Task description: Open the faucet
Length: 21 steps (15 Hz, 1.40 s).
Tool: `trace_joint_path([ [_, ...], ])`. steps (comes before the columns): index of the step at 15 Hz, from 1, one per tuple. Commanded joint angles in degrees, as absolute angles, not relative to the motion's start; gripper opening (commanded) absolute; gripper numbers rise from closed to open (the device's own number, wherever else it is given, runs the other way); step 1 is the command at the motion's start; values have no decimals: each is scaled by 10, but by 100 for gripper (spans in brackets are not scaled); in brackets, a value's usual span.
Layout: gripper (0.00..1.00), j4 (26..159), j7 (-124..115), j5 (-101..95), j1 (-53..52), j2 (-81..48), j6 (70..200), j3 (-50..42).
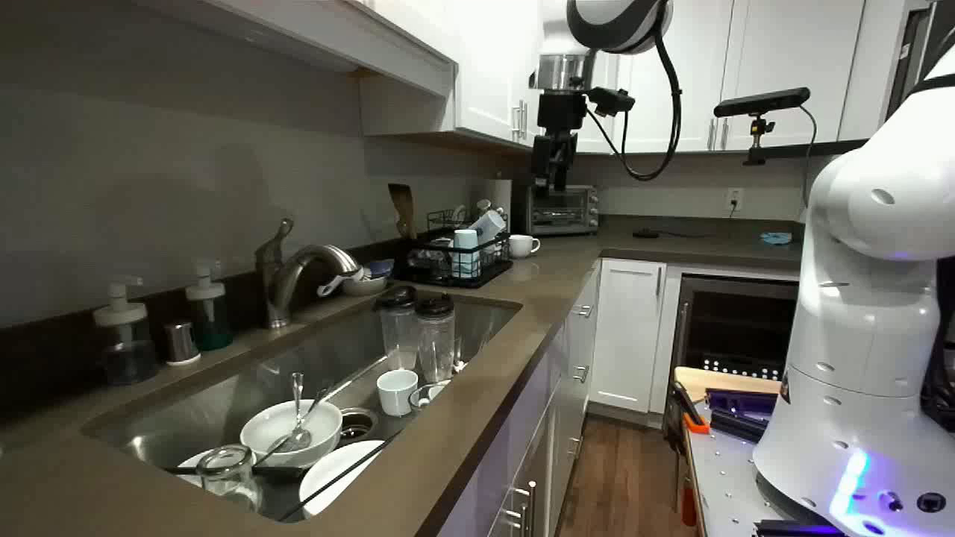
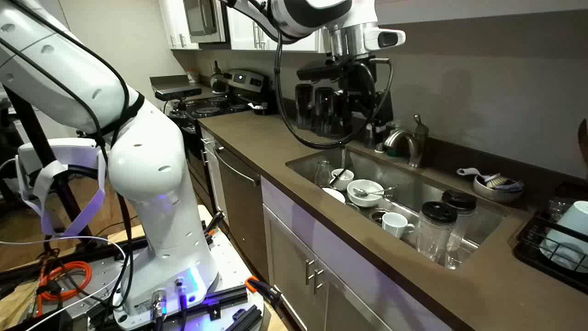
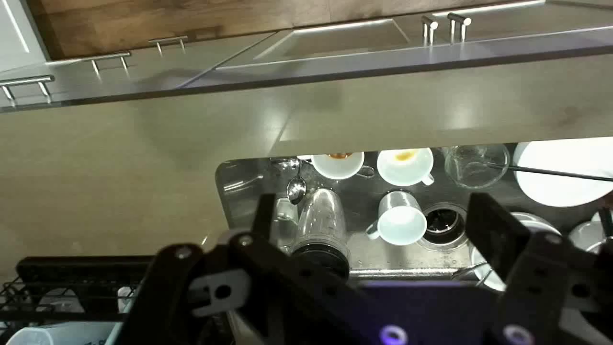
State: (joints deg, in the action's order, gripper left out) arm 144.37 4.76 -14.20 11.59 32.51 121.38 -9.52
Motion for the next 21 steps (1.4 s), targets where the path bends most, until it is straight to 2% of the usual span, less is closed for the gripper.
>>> trace_joint_path([
  [1,100,1442,48,-141,117,325,1212,-94],
  [16,100,1442,48,-141,117,325,1212,-94],
  [21,100,1466,-7,-138,97,343,1214,-42],
])
